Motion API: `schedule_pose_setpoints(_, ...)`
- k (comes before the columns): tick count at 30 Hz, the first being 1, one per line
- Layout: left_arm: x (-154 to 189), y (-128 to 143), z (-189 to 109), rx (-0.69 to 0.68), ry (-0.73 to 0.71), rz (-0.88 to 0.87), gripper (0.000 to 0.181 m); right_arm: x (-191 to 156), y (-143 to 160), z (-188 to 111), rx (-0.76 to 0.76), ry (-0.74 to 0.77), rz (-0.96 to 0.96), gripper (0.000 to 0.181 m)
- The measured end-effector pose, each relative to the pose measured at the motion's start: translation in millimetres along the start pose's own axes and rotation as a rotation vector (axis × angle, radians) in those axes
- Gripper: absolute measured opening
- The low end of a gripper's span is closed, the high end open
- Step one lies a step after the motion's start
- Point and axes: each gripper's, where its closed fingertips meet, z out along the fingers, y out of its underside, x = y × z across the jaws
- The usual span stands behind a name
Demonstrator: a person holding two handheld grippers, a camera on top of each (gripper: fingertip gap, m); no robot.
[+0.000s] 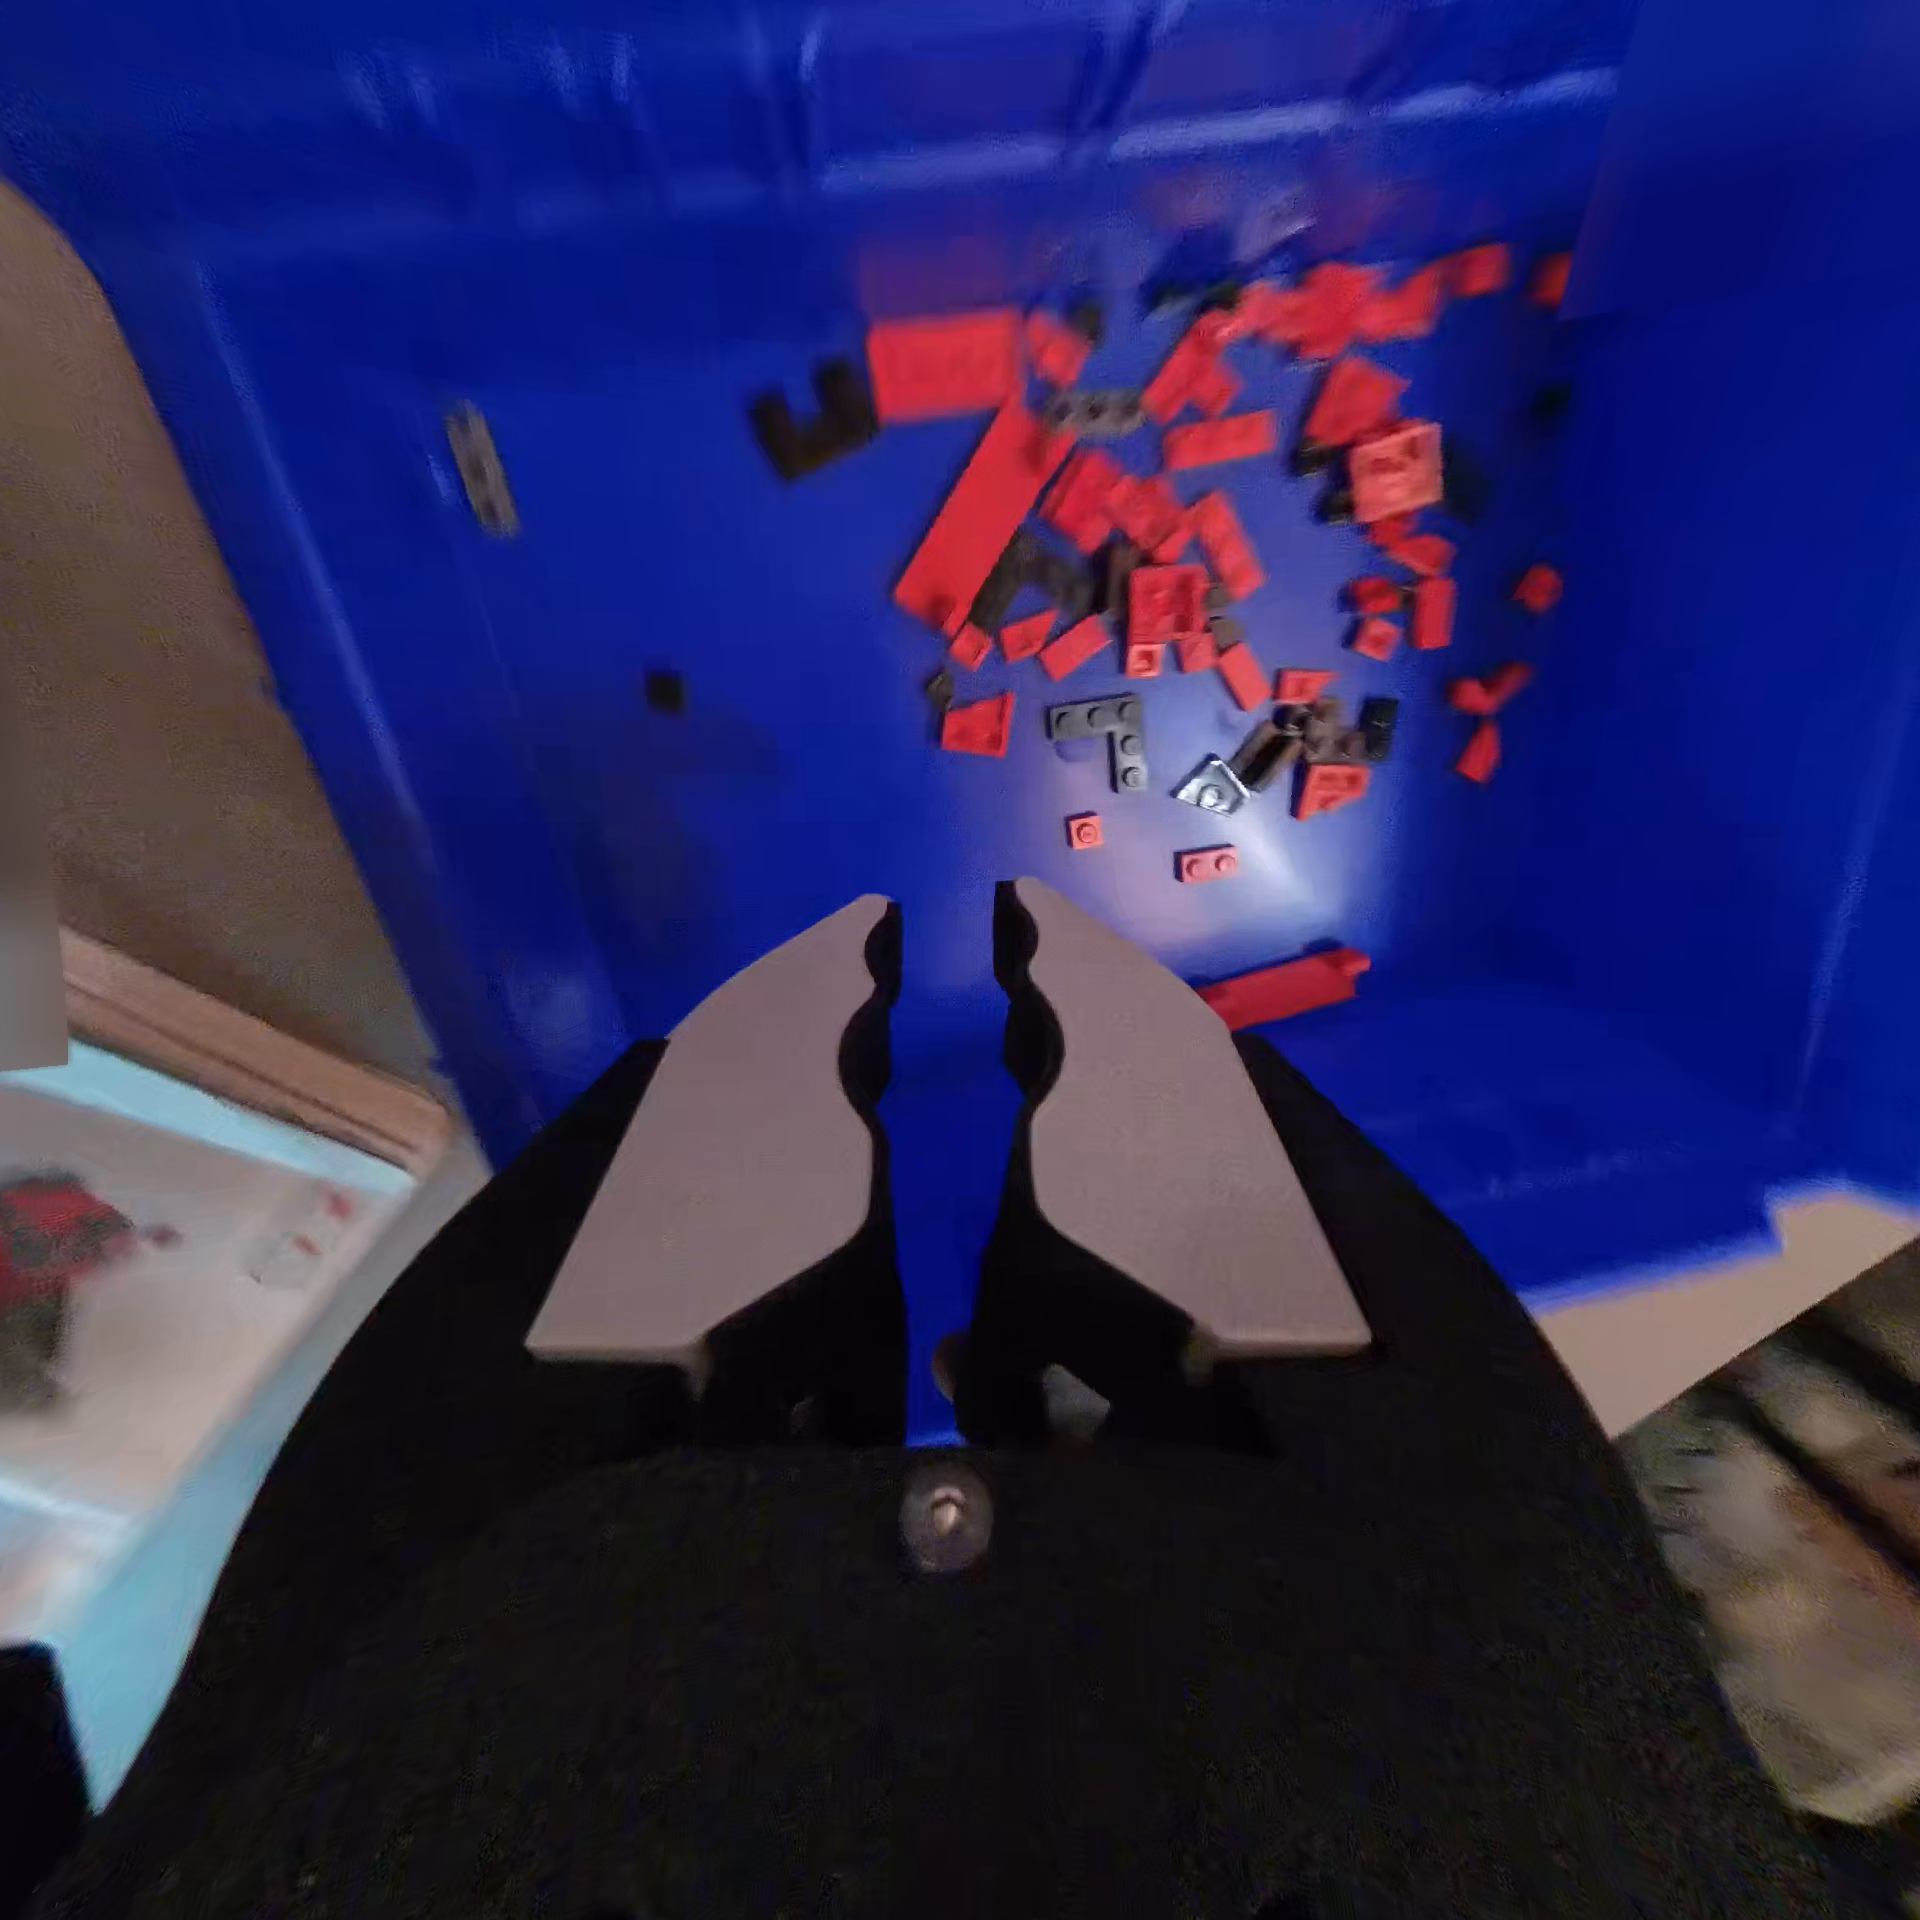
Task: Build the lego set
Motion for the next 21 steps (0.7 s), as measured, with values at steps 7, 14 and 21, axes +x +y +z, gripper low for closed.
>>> schedule_pose_setpoints(7,-0.4,-1.6,-1.6,0.015,0.005,-0.012,0.013,24.7,17.7,53.4,-0.238,-0.103,-0.157,0.018)
schedule_pose_setpoints(14,-1.2,-2.8,-2.7,0.025,0.01,-0.026,0.014,33.3,16.9,62.8,-0.216,-0.107,-0.124,0.018)
schedule_pose_setpoints(21,-1.5,-3.3,-3.2,0.03,0.011,-0.031,0.014,35.9,17.9,68.6,-0.229,-0.099,-0.126,0.008)
